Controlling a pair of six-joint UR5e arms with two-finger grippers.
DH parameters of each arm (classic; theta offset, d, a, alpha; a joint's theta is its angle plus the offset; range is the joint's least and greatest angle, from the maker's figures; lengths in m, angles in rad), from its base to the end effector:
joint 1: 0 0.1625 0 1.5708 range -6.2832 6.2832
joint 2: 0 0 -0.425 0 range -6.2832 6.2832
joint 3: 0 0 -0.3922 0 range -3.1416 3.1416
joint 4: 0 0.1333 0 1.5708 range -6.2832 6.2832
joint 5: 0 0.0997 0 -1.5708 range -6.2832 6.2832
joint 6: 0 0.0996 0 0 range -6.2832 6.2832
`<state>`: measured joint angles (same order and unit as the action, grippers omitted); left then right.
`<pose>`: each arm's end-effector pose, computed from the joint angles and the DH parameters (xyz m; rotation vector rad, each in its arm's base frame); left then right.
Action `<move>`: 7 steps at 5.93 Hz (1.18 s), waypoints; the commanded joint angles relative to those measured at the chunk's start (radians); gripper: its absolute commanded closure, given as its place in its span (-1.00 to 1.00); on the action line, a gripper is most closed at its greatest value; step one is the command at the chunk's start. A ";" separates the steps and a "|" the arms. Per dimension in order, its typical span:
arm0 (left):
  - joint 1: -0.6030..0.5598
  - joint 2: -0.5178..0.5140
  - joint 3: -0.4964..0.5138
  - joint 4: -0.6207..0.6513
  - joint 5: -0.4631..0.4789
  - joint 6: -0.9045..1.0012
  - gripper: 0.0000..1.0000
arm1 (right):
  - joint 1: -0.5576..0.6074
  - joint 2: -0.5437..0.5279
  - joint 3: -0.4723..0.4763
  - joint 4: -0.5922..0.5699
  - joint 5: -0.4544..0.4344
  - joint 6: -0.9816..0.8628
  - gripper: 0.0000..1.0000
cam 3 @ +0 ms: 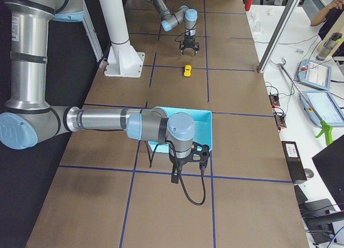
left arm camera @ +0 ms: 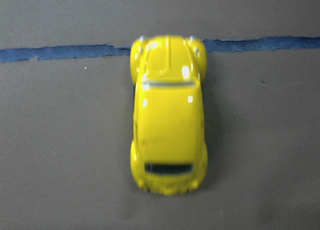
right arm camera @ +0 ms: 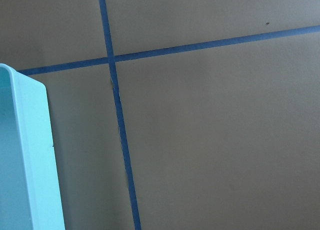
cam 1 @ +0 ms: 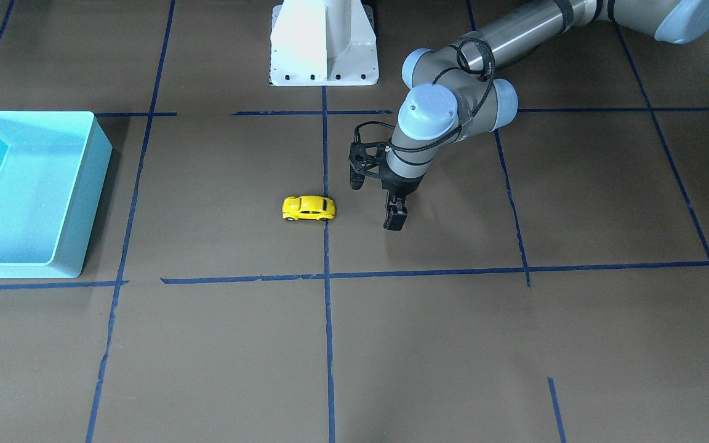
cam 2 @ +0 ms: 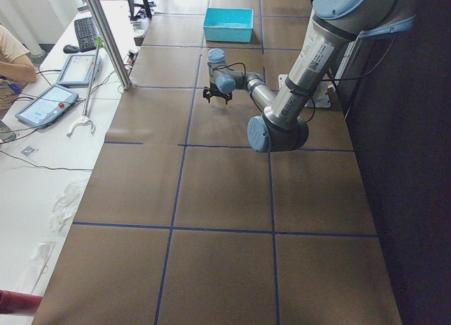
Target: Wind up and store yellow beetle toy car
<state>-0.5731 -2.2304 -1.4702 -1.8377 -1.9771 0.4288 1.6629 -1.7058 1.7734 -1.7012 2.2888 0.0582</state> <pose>0.5606 -0.4736 0.2791 0.7466 0.6600 1.4872 0.1069 -0.4208 0.6383 -0.0480 -0.7195 0.1663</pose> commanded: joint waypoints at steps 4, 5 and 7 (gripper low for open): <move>-0.065 0.058 -0.092 0.049 -0.009 0.001 -1.00 | 0.000 0.110 0.008 -0.012 0.008 0.011 -1.00; -0.126 0.083 -0.149 0.114 -0.015 -0.001 -1.00 | 0.020 0.121 0.062 -0.034 0.009 0.011 -1.00; -0.284 0.113 -0.171 0.200 -0.081 -0.013 -1.00 | -0.006 0.164 0.092 -0.074 0.017 0.009 -1.00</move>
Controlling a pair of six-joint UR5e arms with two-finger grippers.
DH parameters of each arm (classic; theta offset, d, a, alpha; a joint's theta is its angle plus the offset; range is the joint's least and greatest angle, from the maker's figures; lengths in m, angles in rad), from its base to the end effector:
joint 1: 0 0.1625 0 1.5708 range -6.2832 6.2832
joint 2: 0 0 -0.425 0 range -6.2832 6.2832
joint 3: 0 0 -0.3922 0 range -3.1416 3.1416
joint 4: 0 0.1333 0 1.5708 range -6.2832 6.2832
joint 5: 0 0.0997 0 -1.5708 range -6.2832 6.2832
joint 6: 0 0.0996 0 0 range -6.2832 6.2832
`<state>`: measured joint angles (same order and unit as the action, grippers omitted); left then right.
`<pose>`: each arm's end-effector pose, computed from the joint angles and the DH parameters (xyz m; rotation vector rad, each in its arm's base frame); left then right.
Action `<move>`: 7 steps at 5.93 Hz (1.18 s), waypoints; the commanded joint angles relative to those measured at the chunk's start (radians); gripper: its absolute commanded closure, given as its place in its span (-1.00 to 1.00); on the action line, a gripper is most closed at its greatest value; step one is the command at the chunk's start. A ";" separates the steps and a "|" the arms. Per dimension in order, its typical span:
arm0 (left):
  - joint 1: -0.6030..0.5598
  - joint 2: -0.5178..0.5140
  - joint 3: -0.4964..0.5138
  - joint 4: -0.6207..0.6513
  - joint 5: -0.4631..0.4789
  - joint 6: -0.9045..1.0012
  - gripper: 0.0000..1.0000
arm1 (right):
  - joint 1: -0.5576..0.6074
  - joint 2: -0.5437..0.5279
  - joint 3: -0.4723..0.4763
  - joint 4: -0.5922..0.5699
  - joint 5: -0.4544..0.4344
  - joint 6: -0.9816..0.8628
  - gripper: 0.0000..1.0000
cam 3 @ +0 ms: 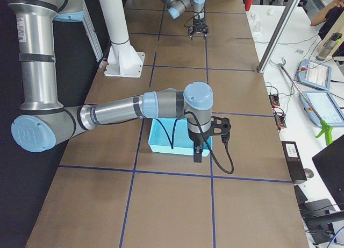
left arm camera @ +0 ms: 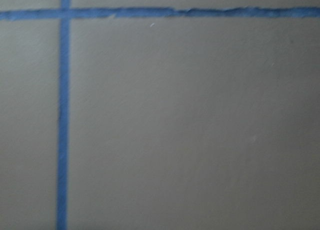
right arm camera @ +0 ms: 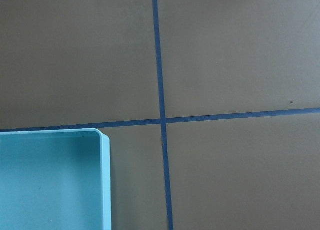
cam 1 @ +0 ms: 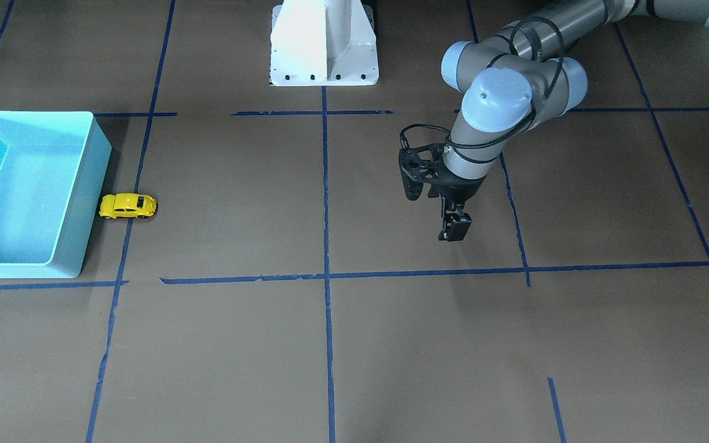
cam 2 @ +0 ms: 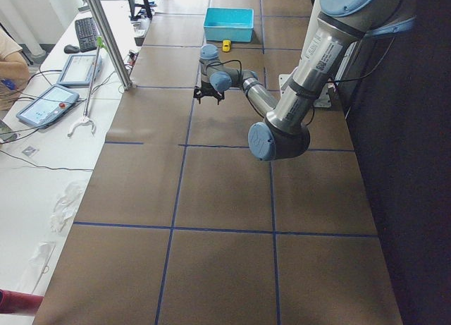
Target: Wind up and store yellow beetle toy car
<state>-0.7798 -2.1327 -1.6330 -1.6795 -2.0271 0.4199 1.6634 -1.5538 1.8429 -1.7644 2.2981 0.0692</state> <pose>0.4197 -0.5407 0.2927 0.6768 0.6053 1.3005 0.1121 -0.4812 0.5402 0.0998 -0.7260 0.1198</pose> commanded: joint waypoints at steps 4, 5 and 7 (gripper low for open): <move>-0.373 0.187 0.015 0.107 -0.305 -0.010 -1.00 | -0.298 0.080 0.271 0.023 -0.030 -0.035 -1.00; -0.442 0.239 0.015 0.110 -0.309 -0.010 -1.00 | -0.429 0.128 0.274 0.023 -0.038 -0.037 -1.00; -0.605 0.339 0.015 0.136 -0.385 -0.010 -1.00 | -0.627 0.205 0.276 0.025 -0.083 -0.052 -1.00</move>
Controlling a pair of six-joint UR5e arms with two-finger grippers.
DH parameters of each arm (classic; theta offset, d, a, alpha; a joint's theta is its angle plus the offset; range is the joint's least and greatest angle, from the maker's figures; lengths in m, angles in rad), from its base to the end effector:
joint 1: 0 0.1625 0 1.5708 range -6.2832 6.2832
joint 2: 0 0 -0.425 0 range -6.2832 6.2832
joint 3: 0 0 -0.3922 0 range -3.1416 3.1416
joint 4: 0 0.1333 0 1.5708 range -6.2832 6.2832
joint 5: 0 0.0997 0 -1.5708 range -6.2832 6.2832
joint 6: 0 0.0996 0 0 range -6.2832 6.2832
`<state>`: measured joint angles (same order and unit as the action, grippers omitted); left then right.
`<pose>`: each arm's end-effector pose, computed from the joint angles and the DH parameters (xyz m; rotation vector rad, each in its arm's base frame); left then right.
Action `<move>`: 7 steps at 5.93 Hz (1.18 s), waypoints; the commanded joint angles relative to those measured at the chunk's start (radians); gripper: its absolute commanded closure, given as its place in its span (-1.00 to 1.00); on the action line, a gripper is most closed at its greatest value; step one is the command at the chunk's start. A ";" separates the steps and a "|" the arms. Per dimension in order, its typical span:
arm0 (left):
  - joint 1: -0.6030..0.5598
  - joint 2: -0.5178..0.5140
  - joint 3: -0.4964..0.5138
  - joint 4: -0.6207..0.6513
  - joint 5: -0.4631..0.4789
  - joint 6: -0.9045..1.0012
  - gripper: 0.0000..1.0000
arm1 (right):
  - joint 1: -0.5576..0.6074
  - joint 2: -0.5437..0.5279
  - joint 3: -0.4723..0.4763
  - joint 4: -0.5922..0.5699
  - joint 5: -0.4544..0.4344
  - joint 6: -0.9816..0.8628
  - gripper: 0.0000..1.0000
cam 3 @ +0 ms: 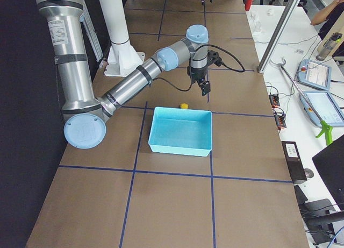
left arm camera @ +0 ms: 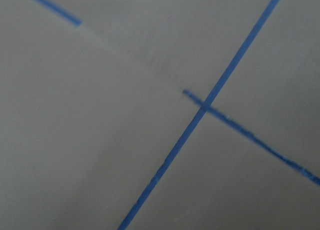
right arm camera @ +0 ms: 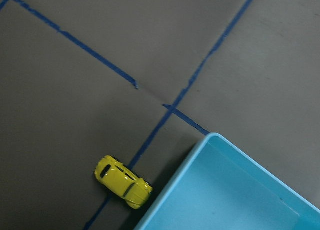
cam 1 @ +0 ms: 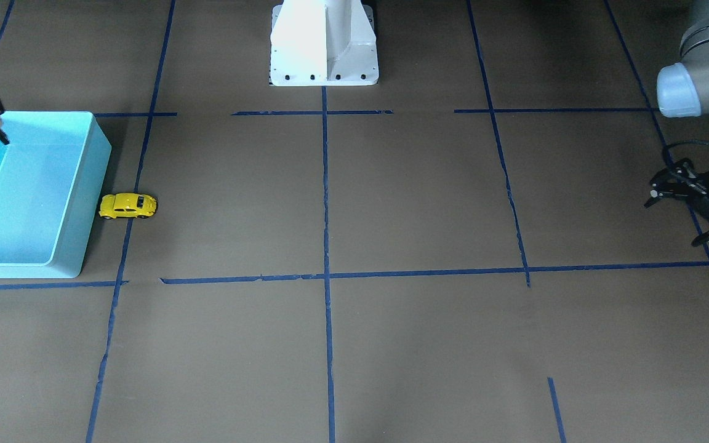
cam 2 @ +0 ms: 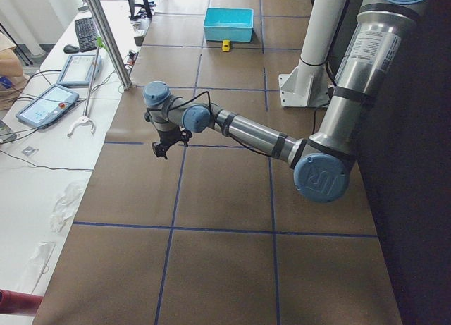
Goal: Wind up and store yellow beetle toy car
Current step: 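Move the right gripper over the yellow car beside the bin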
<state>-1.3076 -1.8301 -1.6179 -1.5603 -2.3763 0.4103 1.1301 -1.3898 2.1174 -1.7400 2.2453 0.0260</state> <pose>0.0963 -0.5938 0.4919 0.3462 0.7963 0.7510 -0.1469 -0.4782 0.3329 0.3755 -0.7733 -0.5774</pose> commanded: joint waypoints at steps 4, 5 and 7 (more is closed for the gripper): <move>-0.323 0.170 0.039 0.086 0.017 -0.276 -1.00 | -0.306 0.040 -0.080 0.191 -0.233 -0.413 -1.00; -0.326 0.204 0.045 0.047 0.017 -0.284 -1.00 | -0.308 -0.009 -0.127 0.303 -0.228 -0.481 -1.00; -0.325 0.203 0.046 0.042 0.017 -0.285 -1.00 | -0.344 -0.052 -0.175 0.372 -0.185 -0.526 -1.00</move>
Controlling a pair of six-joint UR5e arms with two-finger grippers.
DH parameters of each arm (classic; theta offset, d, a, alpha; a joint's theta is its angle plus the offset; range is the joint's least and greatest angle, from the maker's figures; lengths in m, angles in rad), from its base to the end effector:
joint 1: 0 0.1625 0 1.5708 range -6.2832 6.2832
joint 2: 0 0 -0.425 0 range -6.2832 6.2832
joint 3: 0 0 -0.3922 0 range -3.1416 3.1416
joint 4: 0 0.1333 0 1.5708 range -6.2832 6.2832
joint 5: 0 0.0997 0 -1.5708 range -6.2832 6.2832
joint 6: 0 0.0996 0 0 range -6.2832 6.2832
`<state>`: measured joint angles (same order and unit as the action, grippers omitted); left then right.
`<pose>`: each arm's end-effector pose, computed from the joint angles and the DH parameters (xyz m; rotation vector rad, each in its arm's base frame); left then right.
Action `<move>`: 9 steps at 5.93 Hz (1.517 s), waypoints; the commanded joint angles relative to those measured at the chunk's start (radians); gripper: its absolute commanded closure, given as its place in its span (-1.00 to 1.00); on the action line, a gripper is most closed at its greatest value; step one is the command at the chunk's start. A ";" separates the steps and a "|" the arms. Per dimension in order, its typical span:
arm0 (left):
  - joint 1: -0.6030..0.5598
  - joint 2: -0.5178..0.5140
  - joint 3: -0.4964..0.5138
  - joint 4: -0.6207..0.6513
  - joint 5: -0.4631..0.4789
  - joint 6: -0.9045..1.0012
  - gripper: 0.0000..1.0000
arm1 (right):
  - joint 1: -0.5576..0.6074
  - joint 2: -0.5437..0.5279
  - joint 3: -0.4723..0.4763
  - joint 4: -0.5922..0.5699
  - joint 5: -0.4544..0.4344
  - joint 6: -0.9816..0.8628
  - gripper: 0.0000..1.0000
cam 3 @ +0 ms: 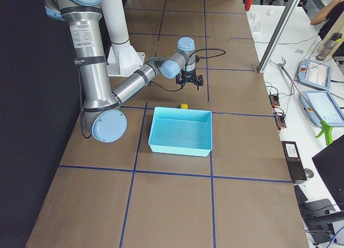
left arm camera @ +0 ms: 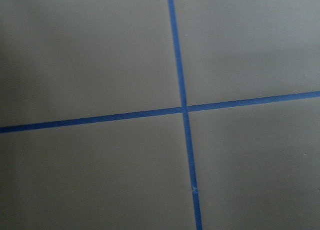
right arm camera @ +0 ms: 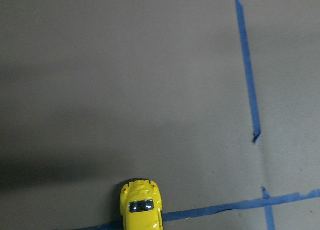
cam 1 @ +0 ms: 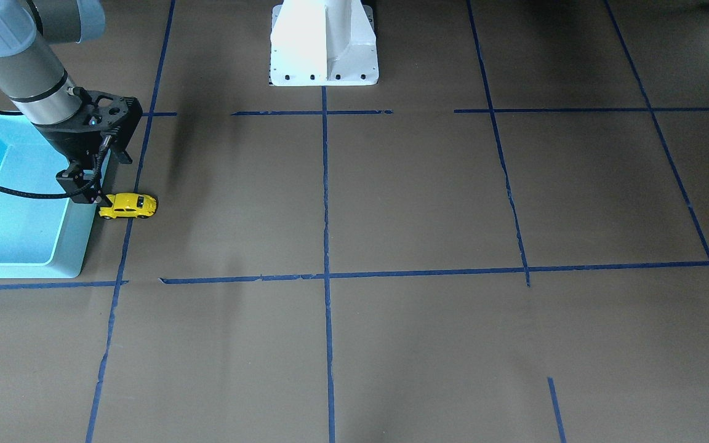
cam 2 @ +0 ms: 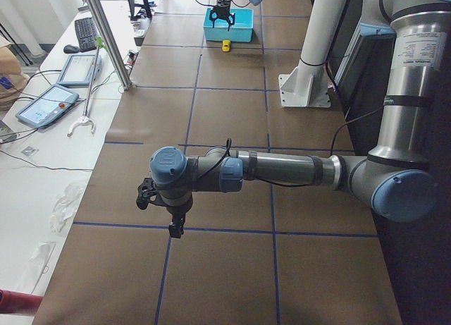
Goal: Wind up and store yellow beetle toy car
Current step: 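Move the right gripper over the yellow car beside the bin, then lower the right gripper and close it around the yellow car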
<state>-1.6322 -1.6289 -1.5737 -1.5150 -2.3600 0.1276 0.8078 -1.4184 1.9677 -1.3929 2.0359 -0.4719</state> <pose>-0.0942 -0.5114 0.6325 0.0794 0.7854 0.0648 -0.3041 -0.4463 0.3780 0.6947 -0.5879 -1.3248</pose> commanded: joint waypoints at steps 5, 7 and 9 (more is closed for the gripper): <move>-0.003 -0.006 0.026 -0.004 -0.004 -0.006 -1.00 | -0.070 -0.031 -0.090 0.026 0.066 -0.105 -1.00; -0.003 -0.014 0.023 -0.004 -0.004 -0.006 -1.00 | -0.039 -0.030 -0.119 0.026 0.067 -0.129 -1.00; -0.003 -0.017 0.021 -0.004 -0.002 -0.006 -1.00 | -0.025 -0.021 -0.144 0.026 0.066 -0.156 -1.00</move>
<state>-1.6351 -1.6437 -1.5513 -1.5187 -2.3627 0.1212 0.7761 -1.4449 1.8369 -1.3668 2.1025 -0.6183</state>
